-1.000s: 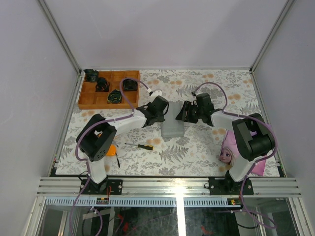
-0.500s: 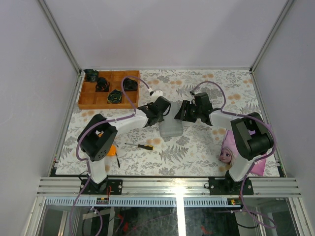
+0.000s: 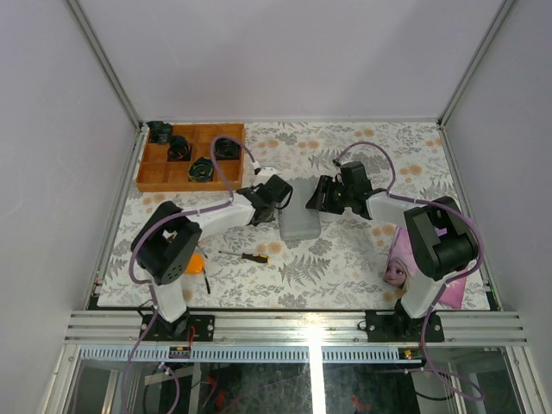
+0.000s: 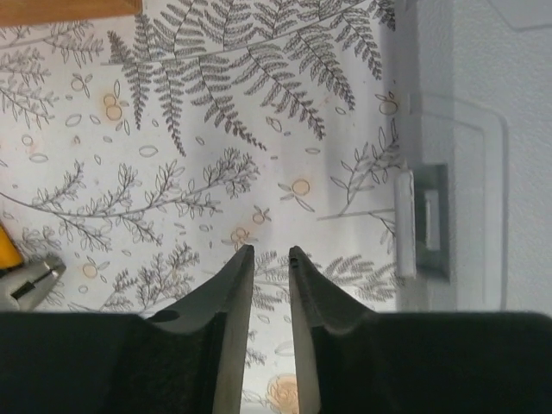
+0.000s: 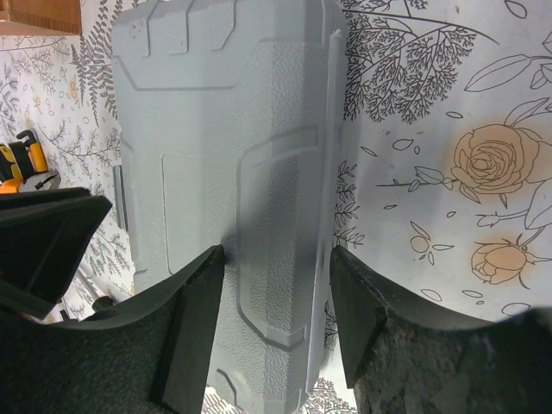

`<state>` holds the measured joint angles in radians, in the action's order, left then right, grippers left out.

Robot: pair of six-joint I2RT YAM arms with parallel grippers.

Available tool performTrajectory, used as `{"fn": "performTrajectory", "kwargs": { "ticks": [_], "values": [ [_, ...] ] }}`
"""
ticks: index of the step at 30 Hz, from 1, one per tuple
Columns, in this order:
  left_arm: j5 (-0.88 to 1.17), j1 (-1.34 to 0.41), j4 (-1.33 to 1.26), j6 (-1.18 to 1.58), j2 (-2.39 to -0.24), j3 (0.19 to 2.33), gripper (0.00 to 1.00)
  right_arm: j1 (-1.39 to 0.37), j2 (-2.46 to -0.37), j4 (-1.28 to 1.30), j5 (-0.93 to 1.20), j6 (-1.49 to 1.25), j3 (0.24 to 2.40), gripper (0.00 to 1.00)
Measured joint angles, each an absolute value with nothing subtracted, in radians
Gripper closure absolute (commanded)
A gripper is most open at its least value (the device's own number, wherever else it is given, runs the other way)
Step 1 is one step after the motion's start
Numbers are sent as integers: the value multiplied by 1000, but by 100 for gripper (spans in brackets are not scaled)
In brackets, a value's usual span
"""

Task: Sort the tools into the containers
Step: Open the storage box at the center of the board.

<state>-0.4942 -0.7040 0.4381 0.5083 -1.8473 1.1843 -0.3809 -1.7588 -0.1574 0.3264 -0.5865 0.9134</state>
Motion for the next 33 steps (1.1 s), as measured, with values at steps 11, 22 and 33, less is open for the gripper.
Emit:
{"fn": "performTrajectory", "kwargs": {
  "ticks": [11,22,33],
  "values": [
    [-178,-565,159,570,-1593,978,58,-381,-1759,-158,327,-581,913,43],
    [83,-529,-76,630,-1690,934,57,-381,-1759,-159,330,-576,913,43],
    [79,-508,-96,654,-1716,922,61,-381,-1759,-159,330,-575,913,43]
  ]
}}
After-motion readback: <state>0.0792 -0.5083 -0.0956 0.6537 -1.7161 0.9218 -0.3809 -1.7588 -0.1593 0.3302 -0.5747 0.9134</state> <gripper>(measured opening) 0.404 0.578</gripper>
